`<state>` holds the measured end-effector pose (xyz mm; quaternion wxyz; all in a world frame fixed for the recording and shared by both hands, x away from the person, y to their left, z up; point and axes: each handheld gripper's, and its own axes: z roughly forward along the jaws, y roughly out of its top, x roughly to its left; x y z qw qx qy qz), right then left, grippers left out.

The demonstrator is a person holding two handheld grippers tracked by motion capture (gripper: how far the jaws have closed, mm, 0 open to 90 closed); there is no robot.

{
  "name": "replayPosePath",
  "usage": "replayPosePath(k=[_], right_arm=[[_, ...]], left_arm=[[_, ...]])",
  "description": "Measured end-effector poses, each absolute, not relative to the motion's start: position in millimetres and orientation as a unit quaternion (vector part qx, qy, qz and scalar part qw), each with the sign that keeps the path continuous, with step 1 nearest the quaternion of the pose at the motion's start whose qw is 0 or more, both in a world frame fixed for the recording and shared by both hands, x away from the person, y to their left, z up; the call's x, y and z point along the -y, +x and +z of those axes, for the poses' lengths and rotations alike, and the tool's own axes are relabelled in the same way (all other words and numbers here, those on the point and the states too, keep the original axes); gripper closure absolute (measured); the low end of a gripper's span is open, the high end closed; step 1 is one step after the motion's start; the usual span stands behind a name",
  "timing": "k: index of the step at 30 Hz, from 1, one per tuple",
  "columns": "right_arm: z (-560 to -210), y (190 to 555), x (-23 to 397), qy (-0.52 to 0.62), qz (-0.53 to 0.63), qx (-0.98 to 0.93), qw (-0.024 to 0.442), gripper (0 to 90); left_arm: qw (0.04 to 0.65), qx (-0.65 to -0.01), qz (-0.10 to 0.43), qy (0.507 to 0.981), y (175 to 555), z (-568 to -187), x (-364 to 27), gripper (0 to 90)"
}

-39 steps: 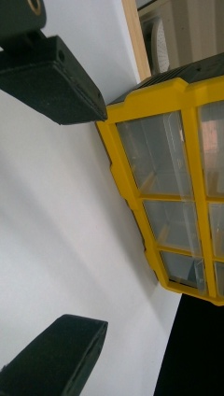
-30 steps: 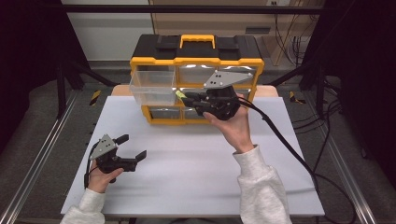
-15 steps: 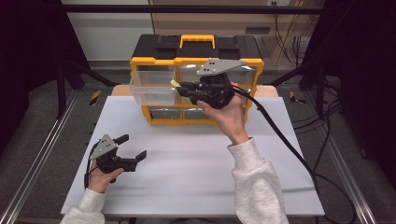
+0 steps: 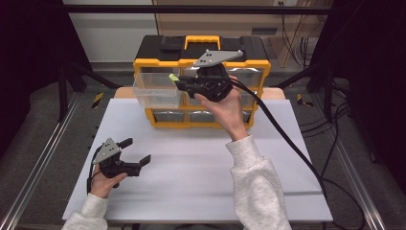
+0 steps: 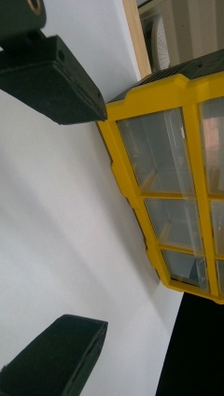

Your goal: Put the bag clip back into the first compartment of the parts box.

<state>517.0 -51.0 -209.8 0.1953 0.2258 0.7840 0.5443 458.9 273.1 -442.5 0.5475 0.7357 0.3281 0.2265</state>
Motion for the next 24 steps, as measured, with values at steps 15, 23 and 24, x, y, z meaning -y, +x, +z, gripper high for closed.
replayPosePath(k=[15,23,24], right_arm=[[-206,533,36,0.232,0.539,-0.785,0.200,78.0],[-208,543,31,0.241,0.537,-0.784,0.198,78.0],[-208,544,30,0.241,0.538,-0.784,0.196,78.0]], left_arm=[[0.548,-0.327,0.226,0.736,459,-442,-274,1.6],[0.546,-0.326,0.226,0.738,459,-443,-272,1.5],[0.546,-0.326,0.226,0.738,459,-443,-272,1.5]])
